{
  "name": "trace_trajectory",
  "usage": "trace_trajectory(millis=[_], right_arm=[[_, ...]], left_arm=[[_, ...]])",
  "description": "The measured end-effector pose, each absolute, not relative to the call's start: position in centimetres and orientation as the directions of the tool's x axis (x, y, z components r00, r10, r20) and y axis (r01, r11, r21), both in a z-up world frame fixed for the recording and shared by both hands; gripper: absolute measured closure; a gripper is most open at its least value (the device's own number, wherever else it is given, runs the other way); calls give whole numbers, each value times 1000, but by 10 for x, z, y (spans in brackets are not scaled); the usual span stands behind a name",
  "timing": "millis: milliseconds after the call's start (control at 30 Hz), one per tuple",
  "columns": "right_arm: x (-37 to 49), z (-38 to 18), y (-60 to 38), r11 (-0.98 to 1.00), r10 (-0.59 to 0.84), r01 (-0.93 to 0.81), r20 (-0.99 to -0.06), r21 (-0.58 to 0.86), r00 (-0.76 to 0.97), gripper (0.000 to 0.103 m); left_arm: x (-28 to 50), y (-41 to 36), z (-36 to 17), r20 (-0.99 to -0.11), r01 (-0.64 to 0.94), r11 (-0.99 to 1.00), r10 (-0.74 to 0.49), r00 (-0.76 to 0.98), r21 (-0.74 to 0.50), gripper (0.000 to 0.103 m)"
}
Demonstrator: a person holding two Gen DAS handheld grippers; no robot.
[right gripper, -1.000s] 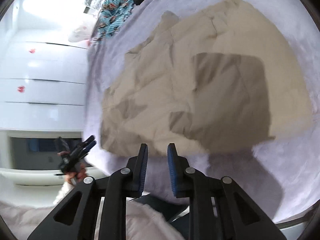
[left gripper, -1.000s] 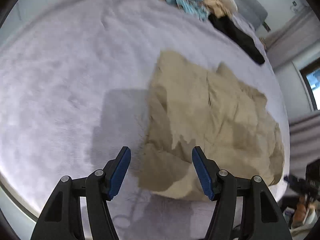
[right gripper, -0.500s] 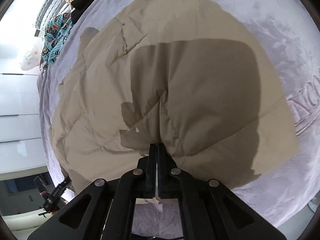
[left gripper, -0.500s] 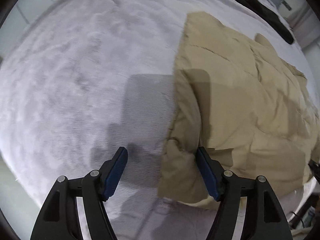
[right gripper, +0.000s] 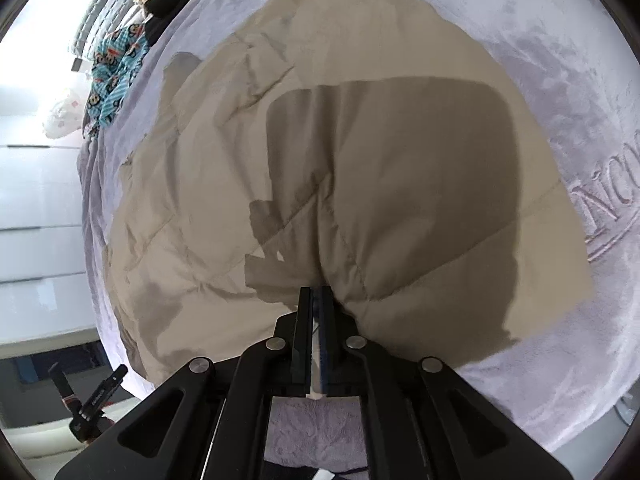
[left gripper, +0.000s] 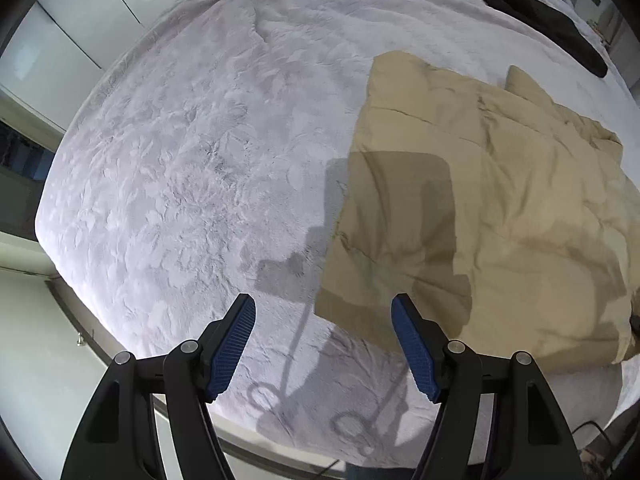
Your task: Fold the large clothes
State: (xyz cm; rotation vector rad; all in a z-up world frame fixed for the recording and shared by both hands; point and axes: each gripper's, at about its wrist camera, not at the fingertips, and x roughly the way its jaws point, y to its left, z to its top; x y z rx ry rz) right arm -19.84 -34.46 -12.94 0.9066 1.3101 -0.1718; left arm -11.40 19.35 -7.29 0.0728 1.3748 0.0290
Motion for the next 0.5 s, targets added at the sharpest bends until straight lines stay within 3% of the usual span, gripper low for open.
trace_trajectory(millis=[233,500], right_arm=[[-184,-98,-297,742,348,487,-885,461,309,99],[-146,-101,-226,759,365,467,-890,454,271,99]], left_arm=[[-95,188,-72,-980,54,998,5,198,16,31],[-61,189,-82,-986,166,986,-51,157,-24,31]])
